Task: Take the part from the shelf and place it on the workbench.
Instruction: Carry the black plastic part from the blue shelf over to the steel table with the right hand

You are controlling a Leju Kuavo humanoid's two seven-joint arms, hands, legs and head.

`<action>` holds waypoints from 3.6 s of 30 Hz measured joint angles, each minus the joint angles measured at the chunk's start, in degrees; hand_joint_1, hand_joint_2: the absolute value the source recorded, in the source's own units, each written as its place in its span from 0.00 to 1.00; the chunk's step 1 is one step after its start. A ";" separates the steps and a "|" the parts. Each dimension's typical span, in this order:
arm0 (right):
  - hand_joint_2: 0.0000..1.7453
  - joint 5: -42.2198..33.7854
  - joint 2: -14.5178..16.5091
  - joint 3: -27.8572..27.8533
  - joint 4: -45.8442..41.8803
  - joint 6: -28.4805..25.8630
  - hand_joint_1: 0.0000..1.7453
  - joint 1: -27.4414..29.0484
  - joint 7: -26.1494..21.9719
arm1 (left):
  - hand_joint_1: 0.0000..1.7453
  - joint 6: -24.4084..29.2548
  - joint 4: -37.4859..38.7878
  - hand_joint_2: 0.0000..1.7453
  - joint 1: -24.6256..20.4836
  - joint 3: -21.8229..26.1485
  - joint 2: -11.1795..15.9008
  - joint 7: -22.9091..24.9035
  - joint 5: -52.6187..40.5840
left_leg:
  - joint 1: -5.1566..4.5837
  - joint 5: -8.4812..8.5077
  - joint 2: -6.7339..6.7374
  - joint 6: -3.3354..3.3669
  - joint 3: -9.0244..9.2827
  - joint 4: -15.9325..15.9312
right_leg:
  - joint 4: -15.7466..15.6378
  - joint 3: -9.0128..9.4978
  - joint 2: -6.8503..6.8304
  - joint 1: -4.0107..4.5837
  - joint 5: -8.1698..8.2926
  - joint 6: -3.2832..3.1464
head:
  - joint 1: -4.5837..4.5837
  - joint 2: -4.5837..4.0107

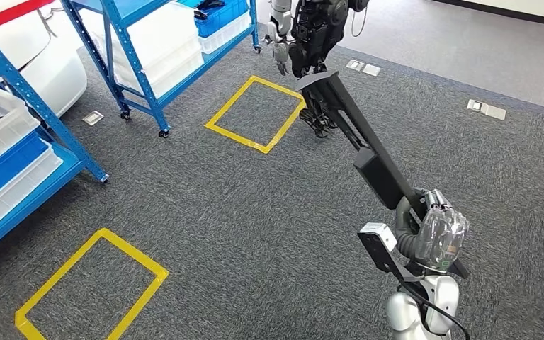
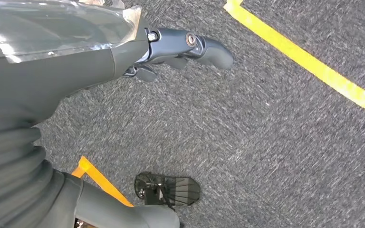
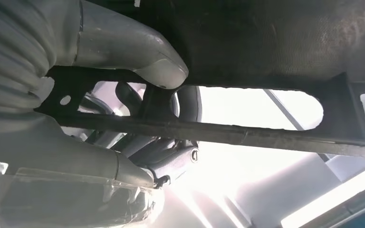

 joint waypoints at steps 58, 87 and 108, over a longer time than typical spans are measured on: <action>1.00 -3.01 0.90 0.53 3.92 0.68 1.00 0.91 3.62 | 0.00 -17.88 -21.31 1.00 0.80 21.99 -10.35 4.31 -14.92 | -1.42 -1.14 -1.11 2.04 -0.36 0.84 | -0.62 -0.33 -1.88 1.67 0.51 -0.61 | -0.34 0.01; 1.00 -1.83 1.02 -1.63 1.80 0.52 1.00 1.85 4.56 | 0.00 -16.53 -15.87 1.00 -1.57 21.96 -6.79 2.67 -16.92 | -0.84 -0.75 -1.87 1.83 -0.86 0.85 | -0.09 -0.07 -2.27 1.11 0.09 0.40 | -0.05 0.01; 1.00 3.65 1.97 -2.58 1.63 0.51 1.00 -0.38 6.49 | 0.00 -14.04 -13.71 1.00 -3.14 19.64 -4.94 3.22 -15.84 | 0.12 -0.02 -9.27 2.53 -1.54 0.67 | 4.44 -4.48 5.30 1.09 -0.37 -0.55 | -0.41 0.00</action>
